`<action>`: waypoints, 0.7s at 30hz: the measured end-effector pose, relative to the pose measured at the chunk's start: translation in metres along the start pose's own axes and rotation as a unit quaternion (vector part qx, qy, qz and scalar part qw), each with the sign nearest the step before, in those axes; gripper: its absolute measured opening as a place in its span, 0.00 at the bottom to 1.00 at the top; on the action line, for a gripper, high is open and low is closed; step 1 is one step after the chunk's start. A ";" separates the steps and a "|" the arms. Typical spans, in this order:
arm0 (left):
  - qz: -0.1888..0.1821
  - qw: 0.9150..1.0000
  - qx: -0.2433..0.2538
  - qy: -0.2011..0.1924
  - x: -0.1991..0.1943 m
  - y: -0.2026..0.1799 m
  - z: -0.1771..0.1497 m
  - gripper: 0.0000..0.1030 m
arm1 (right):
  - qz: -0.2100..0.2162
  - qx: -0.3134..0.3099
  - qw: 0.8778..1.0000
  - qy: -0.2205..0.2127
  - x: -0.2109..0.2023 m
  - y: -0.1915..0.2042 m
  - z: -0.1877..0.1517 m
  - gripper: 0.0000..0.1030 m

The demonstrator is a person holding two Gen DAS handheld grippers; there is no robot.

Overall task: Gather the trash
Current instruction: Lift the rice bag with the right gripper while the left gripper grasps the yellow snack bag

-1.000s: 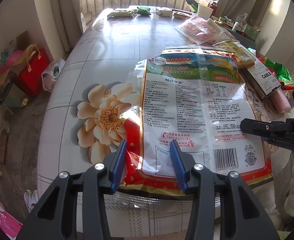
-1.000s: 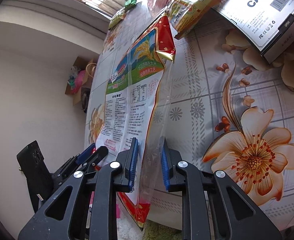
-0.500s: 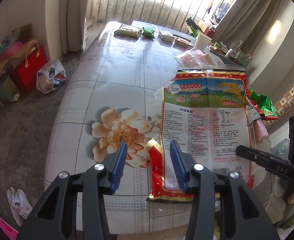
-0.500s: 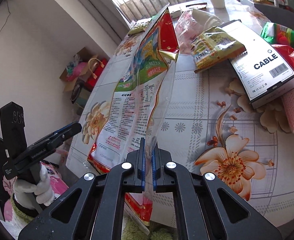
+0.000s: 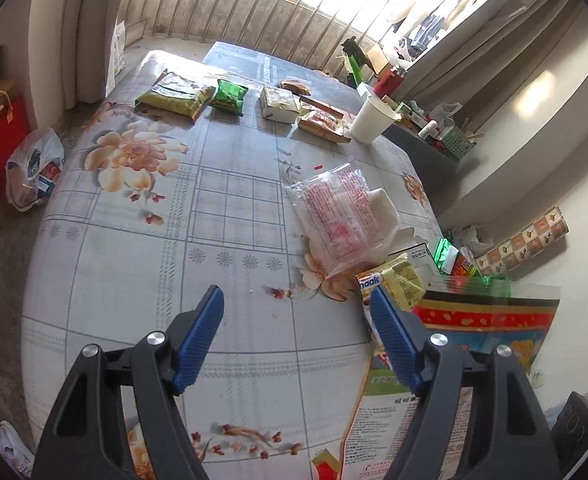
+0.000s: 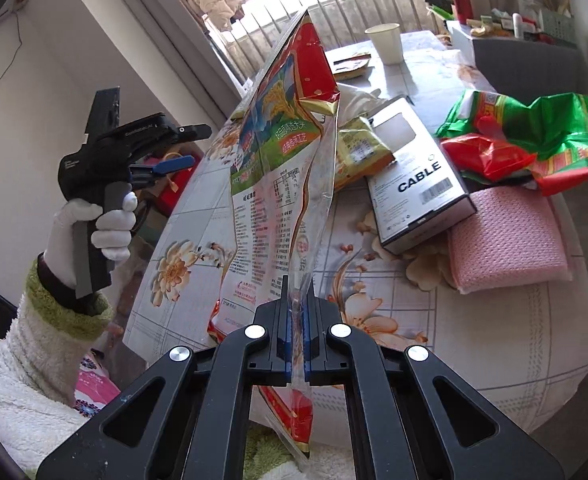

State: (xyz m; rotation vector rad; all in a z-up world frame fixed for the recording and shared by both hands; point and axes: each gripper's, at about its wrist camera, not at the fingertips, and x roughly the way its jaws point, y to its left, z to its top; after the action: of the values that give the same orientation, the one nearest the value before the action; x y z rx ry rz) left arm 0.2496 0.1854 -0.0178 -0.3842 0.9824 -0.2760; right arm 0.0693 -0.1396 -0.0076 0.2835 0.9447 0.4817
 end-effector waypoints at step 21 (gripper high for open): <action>0.113 0.832 0.541 -0.044 0.088 -0.149 -0.120 0.71 | -0.063 0.169 0.973 -0.145 -0.121 -0.098 0.017 0.02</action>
State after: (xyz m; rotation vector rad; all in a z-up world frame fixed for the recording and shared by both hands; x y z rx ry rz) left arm 0.1865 -0.0062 -0.0785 0.7547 0.6338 -0.5439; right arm 0.0505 -0.2856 0.0446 0.5834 0.7498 0.1531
